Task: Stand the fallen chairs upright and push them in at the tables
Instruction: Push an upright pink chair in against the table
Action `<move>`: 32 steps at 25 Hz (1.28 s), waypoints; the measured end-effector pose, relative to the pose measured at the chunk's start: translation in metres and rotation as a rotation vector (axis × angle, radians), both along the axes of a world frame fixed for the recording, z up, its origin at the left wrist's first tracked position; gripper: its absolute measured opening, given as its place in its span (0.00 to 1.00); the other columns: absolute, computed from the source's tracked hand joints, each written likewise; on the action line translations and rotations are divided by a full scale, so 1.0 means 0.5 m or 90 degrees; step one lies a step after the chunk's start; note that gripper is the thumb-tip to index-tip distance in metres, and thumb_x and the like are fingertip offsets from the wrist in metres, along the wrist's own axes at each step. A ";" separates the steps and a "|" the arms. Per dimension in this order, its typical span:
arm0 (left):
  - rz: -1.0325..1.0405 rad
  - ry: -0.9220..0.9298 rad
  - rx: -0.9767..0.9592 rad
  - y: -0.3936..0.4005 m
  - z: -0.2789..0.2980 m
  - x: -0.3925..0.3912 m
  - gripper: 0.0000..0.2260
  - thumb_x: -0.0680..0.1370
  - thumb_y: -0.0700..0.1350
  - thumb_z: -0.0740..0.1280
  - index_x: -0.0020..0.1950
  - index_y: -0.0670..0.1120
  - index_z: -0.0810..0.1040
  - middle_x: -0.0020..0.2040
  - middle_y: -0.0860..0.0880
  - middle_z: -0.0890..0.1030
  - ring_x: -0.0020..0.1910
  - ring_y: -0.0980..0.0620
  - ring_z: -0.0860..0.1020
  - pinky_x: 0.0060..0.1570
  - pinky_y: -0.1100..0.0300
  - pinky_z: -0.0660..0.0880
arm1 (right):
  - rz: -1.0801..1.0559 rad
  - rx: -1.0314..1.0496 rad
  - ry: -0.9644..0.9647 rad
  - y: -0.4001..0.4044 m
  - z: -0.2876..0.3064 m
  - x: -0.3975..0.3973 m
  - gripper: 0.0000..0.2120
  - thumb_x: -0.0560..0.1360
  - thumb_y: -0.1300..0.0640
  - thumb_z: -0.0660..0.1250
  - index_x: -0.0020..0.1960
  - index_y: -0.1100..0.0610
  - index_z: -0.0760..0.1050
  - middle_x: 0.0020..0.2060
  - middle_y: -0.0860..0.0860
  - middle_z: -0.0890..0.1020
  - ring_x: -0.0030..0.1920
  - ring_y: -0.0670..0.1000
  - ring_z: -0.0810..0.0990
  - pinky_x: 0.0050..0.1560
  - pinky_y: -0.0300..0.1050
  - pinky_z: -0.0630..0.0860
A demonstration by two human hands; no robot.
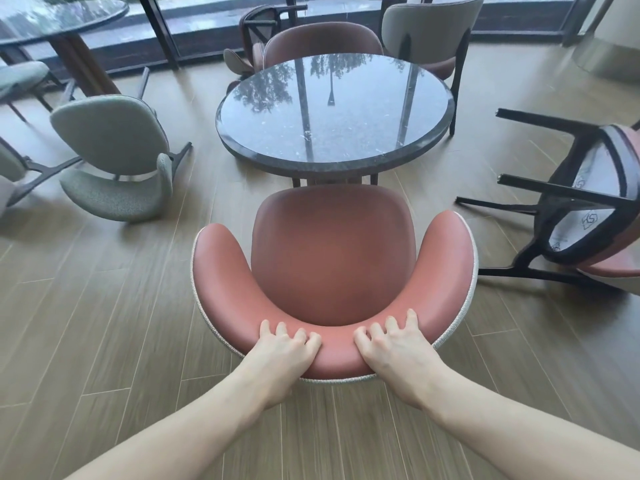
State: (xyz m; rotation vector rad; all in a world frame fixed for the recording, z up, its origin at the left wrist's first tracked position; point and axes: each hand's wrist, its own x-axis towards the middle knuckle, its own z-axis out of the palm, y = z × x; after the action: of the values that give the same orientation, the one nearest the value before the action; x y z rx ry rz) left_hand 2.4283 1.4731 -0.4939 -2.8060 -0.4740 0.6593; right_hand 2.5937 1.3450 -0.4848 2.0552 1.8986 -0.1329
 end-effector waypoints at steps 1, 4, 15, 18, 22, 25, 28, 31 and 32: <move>-0.002 0.004 0.001 0.001 0.003 -0.002 0.28 0.73 0.34 0.68 0.70 0.41 0.61 0.65 0.43 0.72 0.65 0.35 0.71 0.65 0.36 0.64 | 0.000 -0.001 0.001 0.001 0.001 -0.003 0.27 0.70 0.72 0.58 0.69 0.67 0.61 0.58 0.66 0.75 0.58 0.64 0.74 0.65 0.75 0.58; -0.011 0.014 0.001 0.001 0.014 -0.014 0.26 0.73 0.33 0.66 0.69 0.42 0.62 0.64 0.43 0.73 0.63 0.37 0.72 0.64 0.38 0.65 | 0.010 -0.001 -0.008 -0.002 -0.001 -0.016 0.26 0.71 0.72 0.58 0.68 0.67 0.61 0.58 0.65 0.76 0.57 0.65 0.75 0.64 0.74 0.60; 0.031 -0.015 -0.053 0.038 0.043 -0.026 0.20 0.73 0.34 0.64 0.62 0.46 0.65 0.58 0.49 0.78 0.56 0.41 0.77 0.54 0.46 0.70 | -0.011 0.022 0.038 0.031 0.018 -0.024 0.21 0.71 0.70 0.61 0.63 0.61 0.66 0.55 0.58 0.79 0.55 0.62 0.78 0.64 0.69 0.63; 0.032 0.011 -0.055 0.057 0.055 -0.033 0.19 0.73 0.36 0.66 0.61 0.47 0.65 0.57 0.49 0.78 0.56 0.42 0.78 0.50 0.49 0.69 | -0.004 0.014 0.050 0.049 0.026 -0.031 0.20 0.70 0.70 0.62 0.60 0.59 0.67 0.54 0.57 0.79 0.54 0.61 0.78 0.62 0.67 0.65; 0.019 0.032 -0.067 0.053 0.061 -0.060 0.21 0.75 0.41 0.67 0.66 0.48 0.66 0.62 0.49 0.77 0.60 0.44 0.77 0.56 0.49 0.71 | -0.018 -0.039 0.030 0.048 0.036 -0.057 0.22 0.69 0.70 0.65 0.62 0.60 0.66 0.55 0.57 0.78 0.56 0.61 0.78 0.63 0.67 0.65; 0.070 0.080 -0.198 0.079 0.085 -0.051 0.28 0.74 0.61 0.67 0.70 0.51 0.67 0.64 0.51 0.77 0.61 0.46 0.76 0.60 0.49 0.72 | -0.034 -0.154 0.059 0.071 0.069 -0.051 0.24 0.70 0.57 0.72 0.62 0.58 0.66 0.57 0.54 0.76 0.57 0.58 0.75 0.56 0.59 0.68; 0.258 0.085 -0.350 0.119 0.125 -0.032 0.26 0.74 0.72 0.53 0.63 0.59 0.75 0.61 0.53 0.79 0.61 0.49 0.76 0.58 0.50 0.72 | -0.183 -0.290 0.246 0.126 0.116 -0.021 0.32 0.63 0.32 0.72 0.56 0.54 0.74 0.50 0.51 0.79 0.52 0.56 0.79 0.47 0.49 0.73; 0.278 -0.032 -0.227 0.160 0.146 -0.012 0.15 0.79 0.61 0.57 0.52 0.55 0.78 0.53 0.51 0.81 0.54 0.47 0.79 0.50 0.52 0.73 | -0.296 -0.156 0.323 0.175 0.127 0.019 0.19 0.72 0.39 0.68 0.52 0.54 0.76 0.49 0.52 0.80 0.47 0.56 0.78 0.45 0.45 0.73; 0.259 -0.067 -0.171 0.173 0.147 -0.009 0.11 0.79 0.57 0.59 0.51 0.54 0.78 0.51 0.52 0.81 0.53 0.46 0.80 0.48 0.53 0.74 | -0.307 -0.109 0.289 0.184 0.122 0.032 0.15 0.73 0.45 0.67 0.53 0.54 0.75 0.52 0.52 0.80 0.48 0.57 0.78 0.45 0.46 0.71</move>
State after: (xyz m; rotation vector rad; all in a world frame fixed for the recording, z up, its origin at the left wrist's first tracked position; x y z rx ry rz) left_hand 2.4241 1.5596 -0.4203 -3.0313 -1.0711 0.6958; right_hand 2.6098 1.4368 -0.4240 2.4646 1.4885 -0.9105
